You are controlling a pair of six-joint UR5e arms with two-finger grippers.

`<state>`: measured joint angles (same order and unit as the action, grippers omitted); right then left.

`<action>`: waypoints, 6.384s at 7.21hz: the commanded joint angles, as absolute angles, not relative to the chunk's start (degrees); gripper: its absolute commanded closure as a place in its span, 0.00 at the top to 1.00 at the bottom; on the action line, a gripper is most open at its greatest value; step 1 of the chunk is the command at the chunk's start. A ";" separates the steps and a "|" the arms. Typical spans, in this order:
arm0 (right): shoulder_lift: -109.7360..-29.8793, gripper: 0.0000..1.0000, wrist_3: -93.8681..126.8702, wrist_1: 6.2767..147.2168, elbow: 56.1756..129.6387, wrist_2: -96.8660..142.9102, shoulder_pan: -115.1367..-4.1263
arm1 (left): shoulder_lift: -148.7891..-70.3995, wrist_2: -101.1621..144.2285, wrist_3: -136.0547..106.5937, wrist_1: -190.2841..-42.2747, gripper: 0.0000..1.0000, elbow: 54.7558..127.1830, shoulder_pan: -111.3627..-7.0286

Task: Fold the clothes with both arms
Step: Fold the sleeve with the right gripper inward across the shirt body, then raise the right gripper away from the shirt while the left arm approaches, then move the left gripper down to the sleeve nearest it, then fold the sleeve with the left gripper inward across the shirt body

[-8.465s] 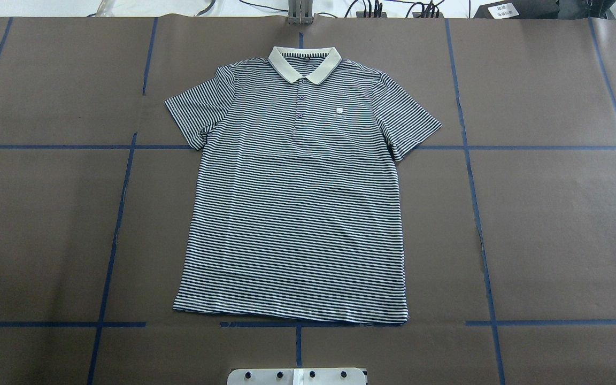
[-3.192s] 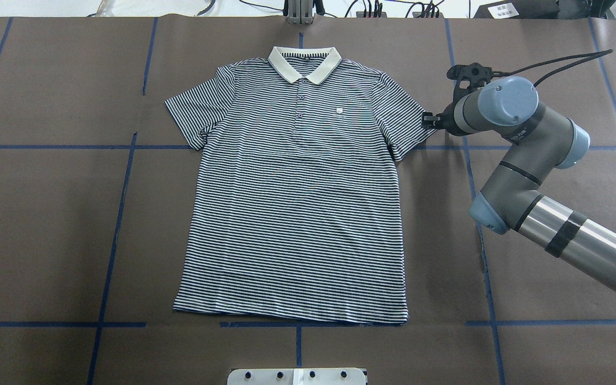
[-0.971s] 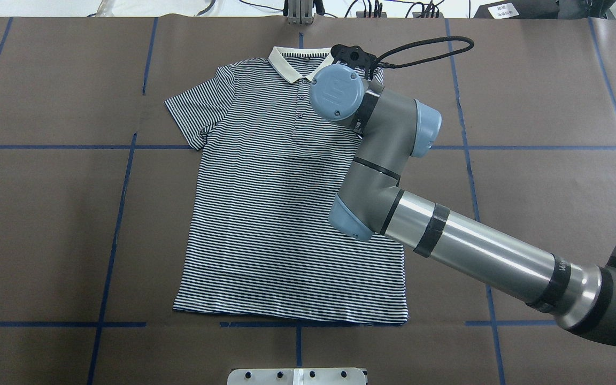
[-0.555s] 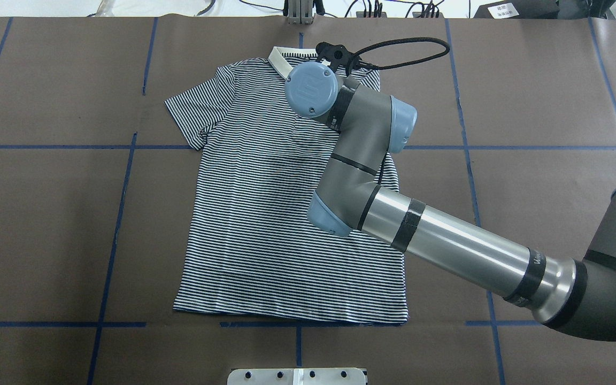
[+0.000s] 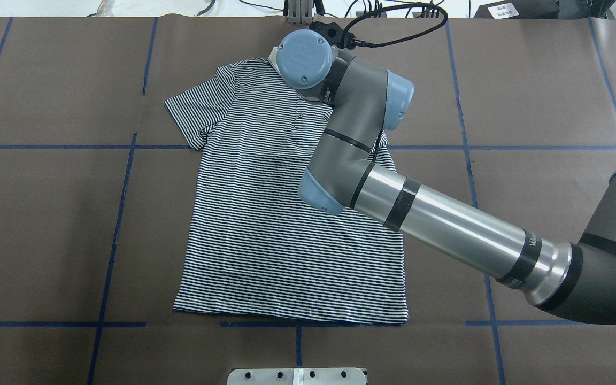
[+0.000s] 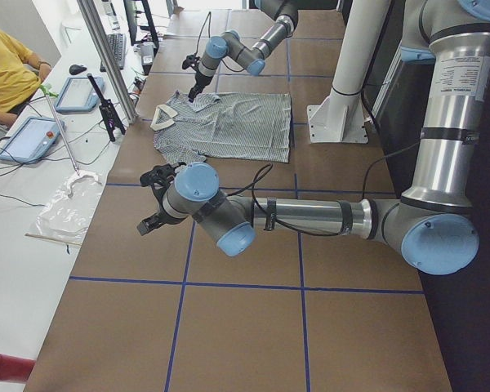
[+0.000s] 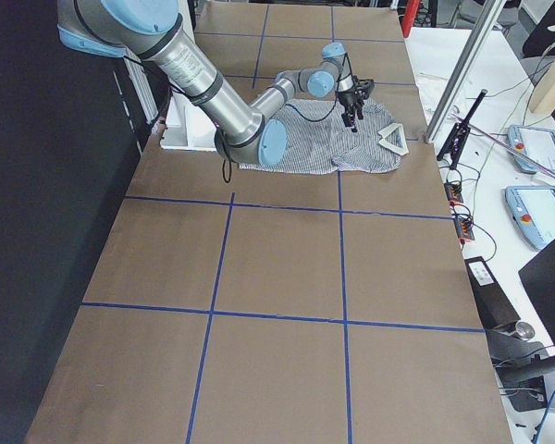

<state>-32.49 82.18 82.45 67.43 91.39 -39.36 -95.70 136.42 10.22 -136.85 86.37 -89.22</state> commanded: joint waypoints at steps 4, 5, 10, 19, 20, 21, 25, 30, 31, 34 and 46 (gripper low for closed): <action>-54.16 1.00 38.95 82.80 85.39 120.28 -64.99 | -104.92 132.05 -20.82 -144.14 1.00 86.31 -75.44; -60.49 1.00 28.15 82.44 87.95 126.50 -70.43 | -106.94 128.44 -28.40 -144.14 1.00 86.13 -71.32; -74.61 1.00 5.80 82.00 90.52 137.81 -83.23 | -118.54 107.25 -47.51 -134.38 0.77 79.39 -56.18; -77.43 1.00 5.80 80.08 91.58 137.46 -83.23 | -124.36 95.19 -57.31 -136.49 0.55 65.48 -46.05; -77.61 1.00 5.80 79.98 91.67 137.55 -83.23 | -124.37 95.10 -57.22 -136.49 0.55 65.04 -46.05; -77.78 1.00 5.71 79.98 91.67 137.46 -83.23 | -124.45 95.18 -57.22 -137.28 0.55 64.34 -46.05; -78.31 1.00 5.71 79.89 91.67 137.37 -83.23 | -125.16 95.10 -57.22 -138.87 0.35 62.31 -45.79; -78.49 1.00 5.89 79.89 92.20 137.37 -83.23 | -125.33 94.04 -57.13 -140.19 0.00 65.72 -45.79; -78.49 1.00 5.98 79.89 92.20 137.37 -83.23 | -125.68 94.04 -57.30 -136.53 0.00 68.79 -45.79; -78.49 1.00 6.68 79.98 92.46 137.29 -83.23 | -132.94 93.96 -61.23 -114.92 0.00 75.95 -43.43; -78.83 1.00 47.00 79.98 113.15 126.10 -63.44 | -126.18 99.40 -48.78 -111.62 1.00 92.22 -38.58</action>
<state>-78.51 34.18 79.98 106.92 132.44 -71.60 -132.58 98.04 -50.08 -111.68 84.09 -38.47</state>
